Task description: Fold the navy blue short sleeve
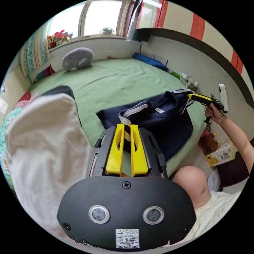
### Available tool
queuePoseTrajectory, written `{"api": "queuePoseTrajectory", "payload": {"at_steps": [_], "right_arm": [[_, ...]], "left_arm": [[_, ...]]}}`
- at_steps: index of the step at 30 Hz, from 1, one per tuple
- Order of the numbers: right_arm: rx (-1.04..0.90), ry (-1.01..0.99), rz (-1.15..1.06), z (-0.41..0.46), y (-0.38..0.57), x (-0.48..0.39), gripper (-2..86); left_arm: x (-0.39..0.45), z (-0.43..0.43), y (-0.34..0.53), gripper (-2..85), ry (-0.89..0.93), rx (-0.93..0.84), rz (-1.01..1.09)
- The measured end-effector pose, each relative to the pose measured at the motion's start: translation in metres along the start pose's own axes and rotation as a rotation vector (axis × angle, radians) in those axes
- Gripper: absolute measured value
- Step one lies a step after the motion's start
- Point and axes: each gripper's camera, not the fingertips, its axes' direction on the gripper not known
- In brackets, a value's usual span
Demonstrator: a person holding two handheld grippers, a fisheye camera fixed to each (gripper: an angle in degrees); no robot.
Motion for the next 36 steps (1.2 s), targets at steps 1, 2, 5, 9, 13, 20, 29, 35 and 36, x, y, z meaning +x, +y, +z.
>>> {"api": "queuePoseTrajectory", "payload": {"at_steps": [1, 2, 5, 9, 13, 20, 29, 35, 36], "right_arm": [[-0.09, -0.024, 0.008, 0.007, 0.024, 0.001, 5.3], [-0.169, -0.012, 0.009, 0.012, 0.044, 0.0, 6.9], [-0.183, 0.048, 0.015, -0.002, 0.074, -0.001, 8.5], [-0.17, 0.033, 0.017, -0.027, 0.079, -0.002, 8.7], [-0.102, 0.034, 0.008, -0.051, 0.066, -0.009, 8.6], [-0.124, 0.035, 0.056, -0.032, 0.023, -0.033, 7.5], [-0.412, -0.021, 0.147, 0.049, -0.043, -0.033, 9.1], [-0.569, -0.026, 0.088, 0.092, -0.029, -0.034, 8.9], [-0.572, -0.03, 0.072, 0.093, -0.025, -0.034, 8.8]], "left_arm": [[0.006, 0.01, 0.02, 6.3, 0.026, -0.082, -0.014], [0.011, 0.015, 0.038, 6.8, 0.034, -0.135, -0.035], [0.022, 0.007, 0.064, 7.7, 0.013, -0.187, -0.052], [0.035, -0.019, 0.074, 7.5, -0.016, -0.189, -0.047], [0.052, -0.046, 0.067, 7.2, -0.094, -0.122, -0.016], [0.081, -0.029, 0.032, 7.0, -0.049, -0.126, -0.029], [0.078, 0.035, 0.003, 6.6, 0.002, -0.228, -0.132], [0.083, 0.054, 0.012, 5.7, 0.009, -0.242, -0.106], [0.083, 0.054, 0.013, 5.7, 0.014, -0.241, -0.103]]}}
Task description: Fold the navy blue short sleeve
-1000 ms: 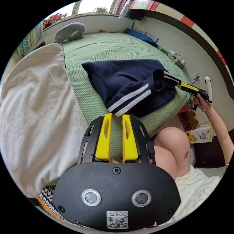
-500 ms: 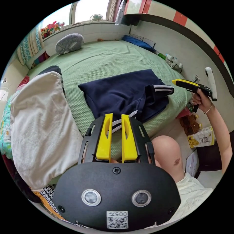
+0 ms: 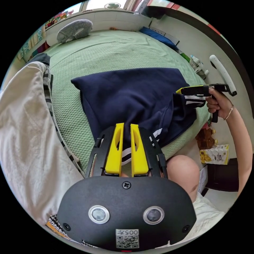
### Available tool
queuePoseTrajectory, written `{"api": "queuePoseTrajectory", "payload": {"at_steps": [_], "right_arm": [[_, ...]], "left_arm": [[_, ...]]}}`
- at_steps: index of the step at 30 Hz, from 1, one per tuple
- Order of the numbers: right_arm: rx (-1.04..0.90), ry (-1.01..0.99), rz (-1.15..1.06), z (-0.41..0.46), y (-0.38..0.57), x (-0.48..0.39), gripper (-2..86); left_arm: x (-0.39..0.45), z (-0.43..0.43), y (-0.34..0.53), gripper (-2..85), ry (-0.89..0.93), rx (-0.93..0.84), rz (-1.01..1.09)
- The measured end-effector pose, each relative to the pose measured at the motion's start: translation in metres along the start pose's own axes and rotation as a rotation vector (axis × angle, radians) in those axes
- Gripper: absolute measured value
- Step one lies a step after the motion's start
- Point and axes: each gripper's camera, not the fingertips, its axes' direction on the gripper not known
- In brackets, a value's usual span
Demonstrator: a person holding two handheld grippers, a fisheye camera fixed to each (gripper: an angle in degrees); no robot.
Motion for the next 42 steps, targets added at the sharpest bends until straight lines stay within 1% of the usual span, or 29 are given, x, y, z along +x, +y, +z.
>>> {"api": "queuePoseTrajectory", "payload": {"at_steps": [5, 6, 9, 10, 13, 15, 17, 20, 22, 23, 25, 28, 32, 33, 34, 35, 38, 42], "right_arm": [[0.033, -0.089, -0.171, -0.001, 0.052, 0.001, 8.5], [0.033, -0.086, -0.183, -0.001, 0.059, 0.002, 8.5], [0.015, 0.008, -0.217, 0.01, 0.091, 0.011, 8.1], [0.021, 0.043, -0.211, 0.015, 0.102, 0.017, 7.7], [0.081, 0.009, -0.14, 0.015, 0.123, 0.03, 7.4], [0.116, -0.012, -0.122, 0.011, 0.133, 0.032, 7.4], [0.163, 0.008, -0.142, 0.009, 0.147, 0.028, 7.4], [0.211, 0.038, -0.152, 0.015, 0.164, 0.023, 7.4], [0.208, 0.047, -0.124, 0.024, 0.171, 0.026, 7.3], [0.188, 0.043, -0.1, 0.032, 0.174, 0.031, 7.1], [0.204, 0.019, -0.059, 0.037, 0.183, 0.041, 6.7], [0.266, -0.051, 0.032, 0.035, 0.208, 0.059, 5.9], [0.313, -0.066, 0.061, 0.045, 0.261, 0.079, 6.1], [0.313, -0.071, 0.078, 0.049, 0.268, 0.083, 6.1], [0.311, -0.103, 0.116, 0.055, 0.282, 0.093, 6.2], [0.313, -0.151, 0.159, 0.063, 0.296, 0.103, 6.2], [0.316, -0.223, 0.239, 0.079, 0.324, 0.121, 6.1], [0.315, -0.202, 0.24, 0.087, 0.339, 0.126, 5.8]], "left_arm": [[0.013, -0.011, 0.016, 4.7, 0.002, 0.06, 0.044], [0.015, -0.012, 0.018, 4.6, -0.002, 0.062, 0.049], [0.025, -0.009, 0.031, 4.5, -0.043, 0.036, 0.058], [0.028, -0.004, 0.035, 4.6, -0.059, 0.015, 0.047], [0.031, 0.003, 0.046, 2.8, -0.103, -0.02, -0.026], [0.037, 0.0, 0.053, 1.7, -0.09, 0.011, -0.041], [0.052, -0.004, 0.057, 1.9, -0.059, 0.045, -0.031], [0.073, 0.003, 0.055, 3.4, -0.086, 0.056, -0.017], [0.082, 0.018, 0.05, 3.7, -0.104, 0.021, -0.022], [0.086, 0.034, 0.046, 3.8, -0.113, -0.039, -0.032], [0.089, 0.055, 0.043, 3.8, -0.113, -0.094, -0.053], [0.101, 0.061, 0.044, 3.8, -0.122, -0.068, -0.062], [0.128, 0.058, 0.045, 3.7, -0.197, -0.077, -0.019], [0.132, 0.055, 0.046, 3.6, -0.207, -0.056, -0.027], [0.143, 0.046, 0.048, 3.7, -0.209, 0.003, -0.03], [0.158, 0.038, 0.049, 3.8, -0.188, 0.059, -0.012], [0.201, 0.031, 0.037, 6.3, -0.114, 0.102, 0.059], [0.269, 0.044, 0.008, 11.3, -0.04, 0.104, 0.199]]}}
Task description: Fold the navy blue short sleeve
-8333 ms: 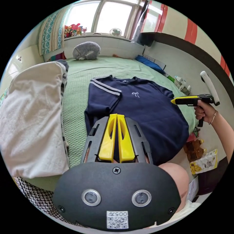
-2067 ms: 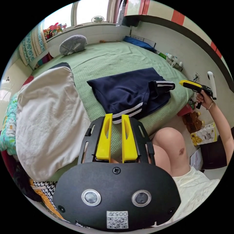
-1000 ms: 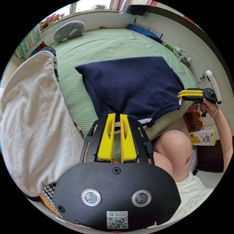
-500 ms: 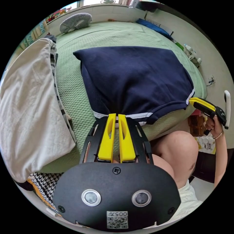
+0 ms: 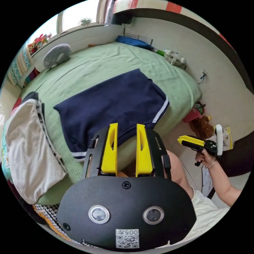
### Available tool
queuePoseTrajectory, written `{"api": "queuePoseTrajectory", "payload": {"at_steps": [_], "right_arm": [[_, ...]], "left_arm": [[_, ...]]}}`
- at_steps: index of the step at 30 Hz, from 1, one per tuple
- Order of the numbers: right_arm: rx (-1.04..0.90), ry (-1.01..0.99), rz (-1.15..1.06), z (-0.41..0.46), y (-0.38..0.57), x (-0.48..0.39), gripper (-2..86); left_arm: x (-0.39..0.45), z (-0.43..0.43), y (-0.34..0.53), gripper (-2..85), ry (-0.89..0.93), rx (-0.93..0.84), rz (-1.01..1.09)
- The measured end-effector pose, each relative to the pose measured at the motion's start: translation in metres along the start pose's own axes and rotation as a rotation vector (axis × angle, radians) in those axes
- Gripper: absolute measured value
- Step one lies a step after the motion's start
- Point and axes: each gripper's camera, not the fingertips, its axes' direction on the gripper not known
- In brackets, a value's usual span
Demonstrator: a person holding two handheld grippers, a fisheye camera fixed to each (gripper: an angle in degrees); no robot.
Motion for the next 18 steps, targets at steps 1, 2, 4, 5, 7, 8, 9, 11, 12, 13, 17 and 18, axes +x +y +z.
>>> {"api": "queuePoseTrajectory", "payload": {"at_steps": [1, 2, 4, 5, 7, 8, 9, 11, 12, 13, 17, 18], "right_arm": [[-0.004, 0.021, -0.022, 0.0, 0.001, 0.0, 5.8], [-0.014, 0.045, -0.039, 0.001, 0.001, 0.002, 5.7], [-0.028, 0.065, -0.046, 0.0, 0.0, 0.006, 5.6], [-0.027, 0.062, -0.043, -0.003, 0.0, 0.01, 5.2], [-0.019, 0.052, -0.034, -0.008, 0.001, 0.017, 4.9], [-0.016, 0.051, -0.024, -0.011, 0.003, 0.023, 4.8], [-0.015, 0.05, -0.019, -0.012, 0.003, 0.025, 4.8], [-0.017, 0.045, -0.002, -0.016, 0.006, 0.035, 4.9], [-0.02, 0.044, 0.005, -0.016, 0.007, 0.037, 4.9], [-0.027, 0.042, 0.015, -0.015, 0.007, 0.042, 5.0], [-0.075, 0.058, 0.024, -0.007, -0.001, 0.053, 4.8], [-0.081, 0.061, 0.019, -0.006, -0.004, 0.053, 4.7]], "left_arm": [[0.021, 0.009, -0.013, 12.8, 0.018, -0.002, 0.039], [0.041, 0.02, -0.027, 14.1, 0.038, -0.012, 0.071], [0.068, 0.036, -0.047, 15.6, 0.063, -0.005, 0.095], [0.083, 0.047, -0.059, 15.8, 0.073, 0.007, 0.095], [0.101, 0.063, -0.077, 16.2, 0.086, 0.014, 0.082], [0.111, 0.074, -0.088, 16.5, 0.085, 0.015, 0.071], [0.115, 0.08, -0.093, 16.6, 0.079, 0.013, 0.069], [0.128, 0.103, -0.112, 17.0, 0.038, 0.007, 0.064], [0.131, 0.11, -0.115, 17.0, 0.028, -0.001, 0.071], [0.136, 0.127, -0.121, 17.1, -0.013, -0.034, 0.086], [0.13, 0.152, -0.125, 14.6, -0.006, -0.014, 0.041], [0.128, 0.153, -0.125, 13.6, -0.003, -0.012, 0.033]]}}
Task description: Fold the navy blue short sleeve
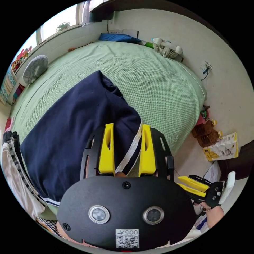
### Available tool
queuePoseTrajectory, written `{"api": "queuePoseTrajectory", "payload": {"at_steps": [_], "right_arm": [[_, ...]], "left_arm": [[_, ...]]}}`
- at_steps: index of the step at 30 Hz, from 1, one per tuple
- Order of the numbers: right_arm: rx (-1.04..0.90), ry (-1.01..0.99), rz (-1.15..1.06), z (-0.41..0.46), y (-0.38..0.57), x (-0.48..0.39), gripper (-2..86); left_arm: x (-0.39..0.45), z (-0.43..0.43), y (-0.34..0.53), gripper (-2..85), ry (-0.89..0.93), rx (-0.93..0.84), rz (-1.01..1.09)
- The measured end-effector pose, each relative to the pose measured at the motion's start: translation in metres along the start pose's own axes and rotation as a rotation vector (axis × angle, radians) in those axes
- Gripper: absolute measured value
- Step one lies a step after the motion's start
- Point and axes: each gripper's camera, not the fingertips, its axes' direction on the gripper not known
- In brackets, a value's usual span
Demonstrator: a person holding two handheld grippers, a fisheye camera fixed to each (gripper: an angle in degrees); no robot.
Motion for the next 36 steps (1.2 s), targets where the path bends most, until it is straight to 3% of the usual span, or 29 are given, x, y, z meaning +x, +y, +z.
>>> {"api": "queuePoseTrajectory", "payload": {"at_steps": [4, 10, 14, 17, 23, 36], "right_arm": [[-0.002, 0.005, -0.046, -0.004, -0.025, -0.001, 4.5], [0.121, 0.012, -0.1, -0.048, -0.099, -0.008, 6.0], [0.185, -0.104, -0.08, -0.078, -0.176, -0.01, 8.9], [0.137, -0.305, -0.034, -0.078, -0.237, -0.003, 11.3], [-0.003, -0.249, 0.015, -0.056, -0.322, -0.005, 13.5], [-0.077, -0.322, 0.057, -0.029, -0.369, -0.042, 12.9]], "left_arm": [[-0.019, 0.003, 0.002, 7.2, 0.03, 0.008, 0.079], [-0.044, -0.002, 0.006, 6.1, 0.114, 0.04, 0.091], [-0.06, 0.001, 0.015, 6.1, 0.186, 0.09, 0.083], [-0.071, 0.01, 0.018, 6.1, 0.262, 0.102, 0.042], [-0.081, 0.017, 0.017, 6.1, 0.264, 0.093, 0.026], [-0.123, 0.001, 0.034, 6.0, 0.302, 0.108, -0.015]]}}
